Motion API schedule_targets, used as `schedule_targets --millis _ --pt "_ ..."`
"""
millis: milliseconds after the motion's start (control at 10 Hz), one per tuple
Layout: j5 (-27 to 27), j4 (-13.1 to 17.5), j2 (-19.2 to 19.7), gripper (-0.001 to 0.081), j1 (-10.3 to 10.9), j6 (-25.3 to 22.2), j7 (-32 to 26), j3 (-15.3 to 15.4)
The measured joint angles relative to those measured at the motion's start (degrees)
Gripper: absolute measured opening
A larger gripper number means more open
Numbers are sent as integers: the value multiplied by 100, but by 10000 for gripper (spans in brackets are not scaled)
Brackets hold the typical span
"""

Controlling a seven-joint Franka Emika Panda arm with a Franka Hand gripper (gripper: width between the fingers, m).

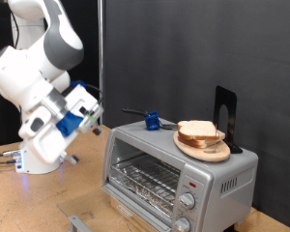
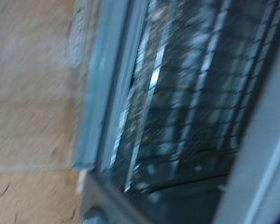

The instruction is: Make a piece of toast with the oven

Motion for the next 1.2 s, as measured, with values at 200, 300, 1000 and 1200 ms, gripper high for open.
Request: schedule_targets --millis 200,300,1000,1200 --pt "-646 79 -382 808 -173 -587 897 2" --pt "-899 93 -463 808 -190 -616 1134 21" --pt "-666 257 -563 808 167 -585 797 291" --pt "-645 387 -695 808 394 -544 551 524"
